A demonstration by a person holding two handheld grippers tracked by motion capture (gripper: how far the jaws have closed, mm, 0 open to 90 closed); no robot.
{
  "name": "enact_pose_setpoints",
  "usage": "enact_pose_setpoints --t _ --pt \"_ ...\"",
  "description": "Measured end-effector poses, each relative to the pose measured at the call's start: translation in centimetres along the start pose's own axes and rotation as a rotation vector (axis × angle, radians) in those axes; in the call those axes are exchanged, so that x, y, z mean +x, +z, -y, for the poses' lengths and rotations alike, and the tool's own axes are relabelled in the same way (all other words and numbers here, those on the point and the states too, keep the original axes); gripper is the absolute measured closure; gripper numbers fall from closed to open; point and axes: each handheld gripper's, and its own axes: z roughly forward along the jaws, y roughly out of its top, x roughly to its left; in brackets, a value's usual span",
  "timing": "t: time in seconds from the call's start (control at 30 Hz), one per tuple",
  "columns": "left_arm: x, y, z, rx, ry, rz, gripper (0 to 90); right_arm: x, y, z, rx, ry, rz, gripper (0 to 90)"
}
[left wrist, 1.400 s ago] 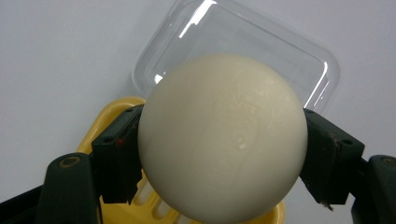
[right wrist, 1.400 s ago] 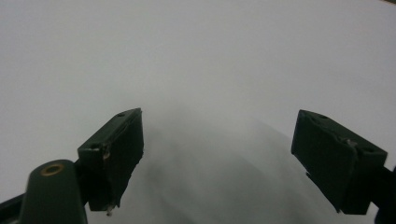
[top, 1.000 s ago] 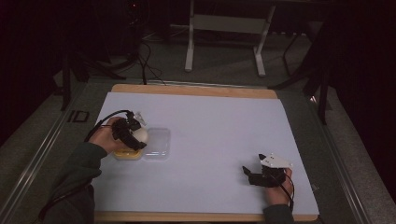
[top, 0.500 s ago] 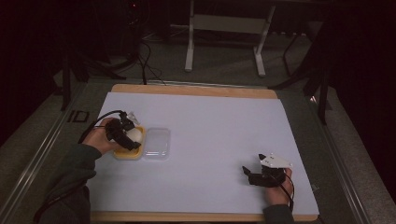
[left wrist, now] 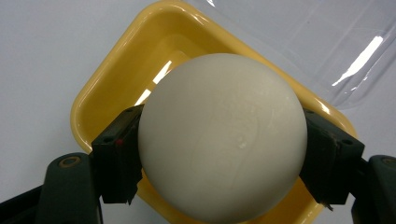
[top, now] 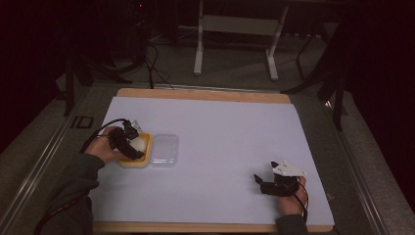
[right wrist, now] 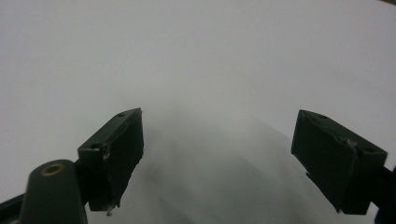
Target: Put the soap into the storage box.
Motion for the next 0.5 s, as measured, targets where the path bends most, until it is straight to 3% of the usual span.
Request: enact_pose_setpoints --t 0.13,0.33,0.4,0.5 --pt "0.1 0.3 0.0 0.006 0.004 -0.015 25.3 0.0 0.0 0.0 0.001 0.0 0.0 16.7" --pt "0.3 1.1 0.1 0.032 -0.02 -0.009 25.2 0.0 0.0 0.0 0.0 0.0 -0.001 16.7" --pt "0.7 1.3 0.2 0.023 -0.05 0.018 25.0 0.0 0.0 0.0 0.001 -0.001 0.0 16.7" --pt "0.8 1.4 0.5 0.017 -0.058 0.036 24.5 0.0 0.0 0.0 0.001 -0.003 -0.001 16.7"
